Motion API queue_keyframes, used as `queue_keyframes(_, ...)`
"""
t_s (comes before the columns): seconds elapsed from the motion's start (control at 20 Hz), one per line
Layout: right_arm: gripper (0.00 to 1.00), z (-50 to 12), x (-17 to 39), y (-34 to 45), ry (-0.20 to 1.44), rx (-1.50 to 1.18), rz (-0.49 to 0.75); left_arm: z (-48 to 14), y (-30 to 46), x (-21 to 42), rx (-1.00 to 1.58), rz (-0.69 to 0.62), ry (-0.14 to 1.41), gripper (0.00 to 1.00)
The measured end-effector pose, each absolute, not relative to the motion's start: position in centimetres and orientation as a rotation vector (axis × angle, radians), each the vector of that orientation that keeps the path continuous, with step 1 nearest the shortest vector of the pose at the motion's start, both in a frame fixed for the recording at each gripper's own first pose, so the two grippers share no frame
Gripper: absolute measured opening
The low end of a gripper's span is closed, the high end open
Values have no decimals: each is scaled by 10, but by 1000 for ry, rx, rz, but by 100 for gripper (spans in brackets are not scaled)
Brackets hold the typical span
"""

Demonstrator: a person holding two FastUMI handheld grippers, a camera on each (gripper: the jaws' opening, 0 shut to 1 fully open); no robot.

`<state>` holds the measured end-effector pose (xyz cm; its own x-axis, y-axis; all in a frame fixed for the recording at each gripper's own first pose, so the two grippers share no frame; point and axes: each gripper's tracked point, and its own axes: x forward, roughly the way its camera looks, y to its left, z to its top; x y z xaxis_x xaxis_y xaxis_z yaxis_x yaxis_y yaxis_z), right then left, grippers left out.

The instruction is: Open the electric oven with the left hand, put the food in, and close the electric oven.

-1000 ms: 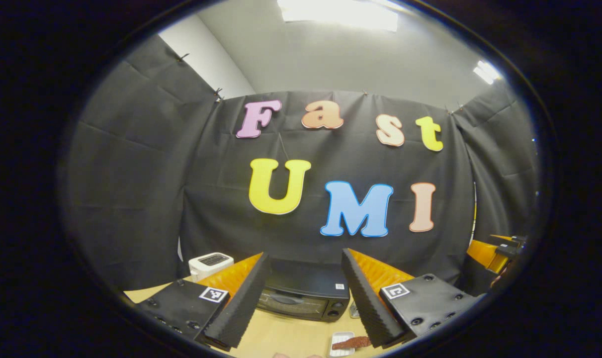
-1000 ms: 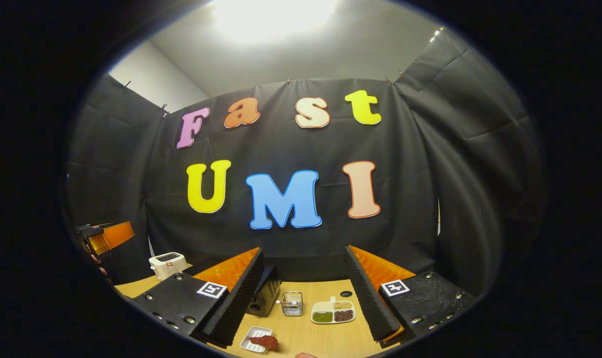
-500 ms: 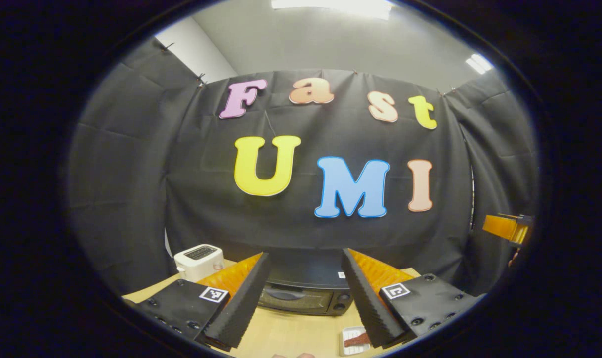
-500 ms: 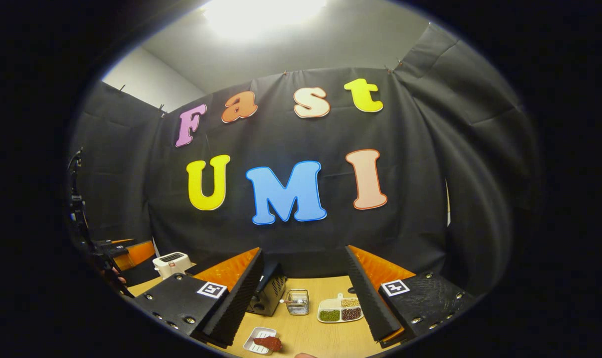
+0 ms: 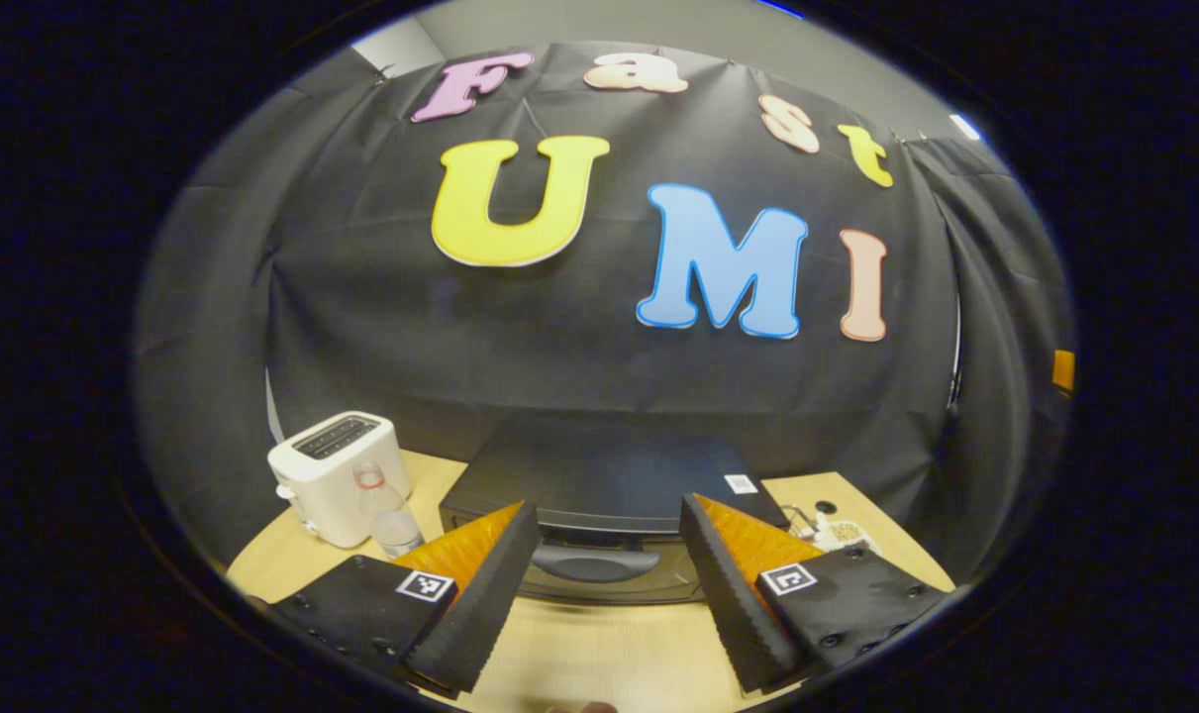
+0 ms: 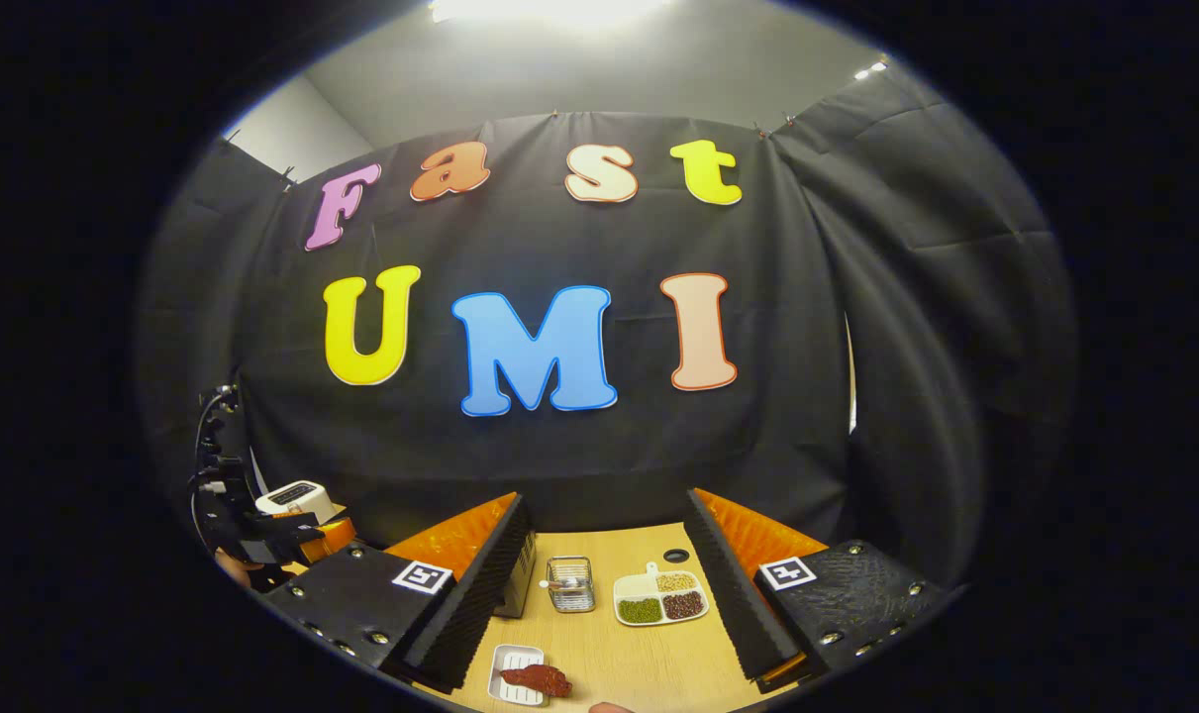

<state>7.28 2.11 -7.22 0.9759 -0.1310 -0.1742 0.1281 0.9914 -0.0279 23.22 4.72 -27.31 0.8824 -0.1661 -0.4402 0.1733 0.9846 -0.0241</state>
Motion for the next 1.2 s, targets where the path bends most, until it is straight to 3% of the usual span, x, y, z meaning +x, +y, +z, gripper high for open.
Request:
queue_keyframes(0.05, 97, -76, 74, 25, 189, -16, -135, -283, 47, 239, 13, -183, 473, 96)
queue_keyframes(0.1, 97, -78, 76, 28, 194, -20, -142, -295, 47, 245, 14, -188, 488, 92)
queue_keyframes(0.3, 97, -79, 75, 23, 200, -34, -194, -327, 41, 263, 43, -207, 531, 100)
queue_keyframes(0.45, 97, -81, 73, 15, 212, -36, -232, -347, 43, 275, 81, -188, 573, 92)
queue_keyframes(0.65, 97, -82, 68, 6, 219, -35, -267, -359, 43, 282, 124, -185, 597, 100)
queue_keyframes(0.8, 97, -84, 68, 6, 222, -31, -277, -365, 44, 278, 157, -185, 600, 93)
queue_keyframes(0.85, 97, -83, 69, 7, 222, -28, -277, -363, 43, 277, 160, -184, 594, 100)
queue_keyframes(1.2, 97, -72, 70, 20, 199, -38, -247, -367, 48, 246, 156, -194, 602, 97)
